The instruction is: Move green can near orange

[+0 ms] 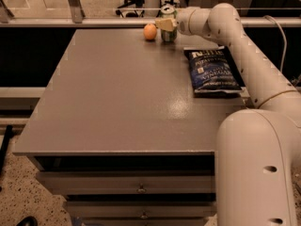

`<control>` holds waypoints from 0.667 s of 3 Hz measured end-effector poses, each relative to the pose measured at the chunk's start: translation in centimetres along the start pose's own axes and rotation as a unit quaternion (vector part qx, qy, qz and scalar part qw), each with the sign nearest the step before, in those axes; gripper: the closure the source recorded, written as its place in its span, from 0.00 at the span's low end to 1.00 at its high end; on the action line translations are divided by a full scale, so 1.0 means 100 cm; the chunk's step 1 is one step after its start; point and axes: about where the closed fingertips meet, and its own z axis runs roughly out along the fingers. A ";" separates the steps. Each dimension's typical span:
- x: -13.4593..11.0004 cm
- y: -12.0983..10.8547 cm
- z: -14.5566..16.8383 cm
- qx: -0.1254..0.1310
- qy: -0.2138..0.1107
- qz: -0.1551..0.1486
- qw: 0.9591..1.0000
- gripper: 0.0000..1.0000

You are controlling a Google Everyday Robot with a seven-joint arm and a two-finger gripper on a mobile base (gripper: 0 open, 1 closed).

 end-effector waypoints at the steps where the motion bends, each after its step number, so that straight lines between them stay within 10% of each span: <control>1: 0.004 -0.001 0.005 0.000 0.004 0.009 1.000 0.39; 2: 0.010 0.001 0.009 -0.005 0.008 0.022 1.000 0.09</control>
Offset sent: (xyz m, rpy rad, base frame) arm 0.0087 -0.0023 -0.0140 0.0370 0.0610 -0.0058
